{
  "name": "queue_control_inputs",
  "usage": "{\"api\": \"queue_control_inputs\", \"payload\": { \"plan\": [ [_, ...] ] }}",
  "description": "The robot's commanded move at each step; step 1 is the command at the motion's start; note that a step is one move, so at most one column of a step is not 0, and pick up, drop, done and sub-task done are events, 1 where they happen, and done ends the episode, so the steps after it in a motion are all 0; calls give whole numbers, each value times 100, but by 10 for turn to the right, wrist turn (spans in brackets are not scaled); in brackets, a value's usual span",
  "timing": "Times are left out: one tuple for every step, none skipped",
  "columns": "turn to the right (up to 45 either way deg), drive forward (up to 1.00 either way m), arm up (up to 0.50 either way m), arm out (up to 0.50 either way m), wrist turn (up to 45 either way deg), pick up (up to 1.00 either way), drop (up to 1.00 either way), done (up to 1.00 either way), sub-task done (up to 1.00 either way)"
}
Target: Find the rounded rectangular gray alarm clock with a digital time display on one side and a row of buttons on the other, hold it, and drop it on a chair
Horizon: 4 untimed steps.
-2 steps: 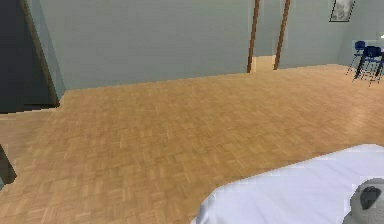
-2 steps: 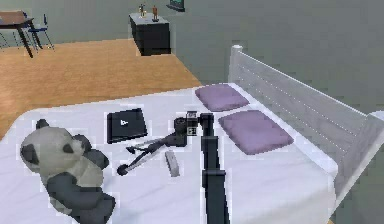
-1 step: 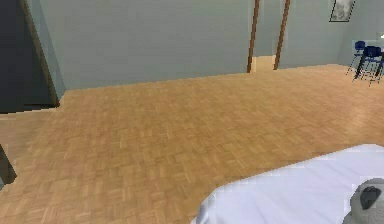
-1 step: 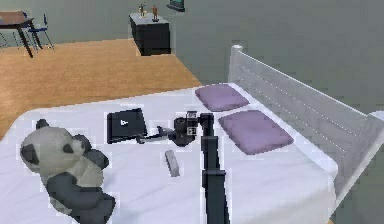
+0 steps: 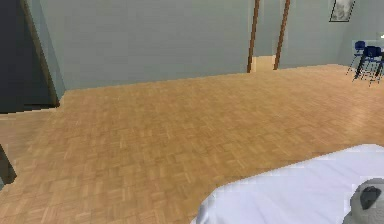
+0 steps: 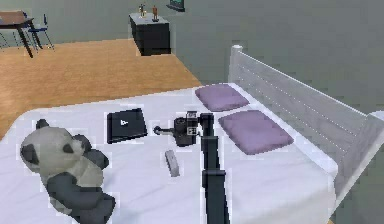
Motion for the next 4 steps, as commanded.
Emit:
{"api": "queue_control_inputs", "payload": {
  "plan": [
    [0, 0, -30, 0, 0, 0, 0, 0, 0],
    [0, 0, 0, 0, 0, 100, 0, 0, 0],
    [0, 0, 10, 0, 0, 0, 0, 0, 0],
    [0, 0, 42, 0, 0, 0, 0, 0, 0]
  ]
}}
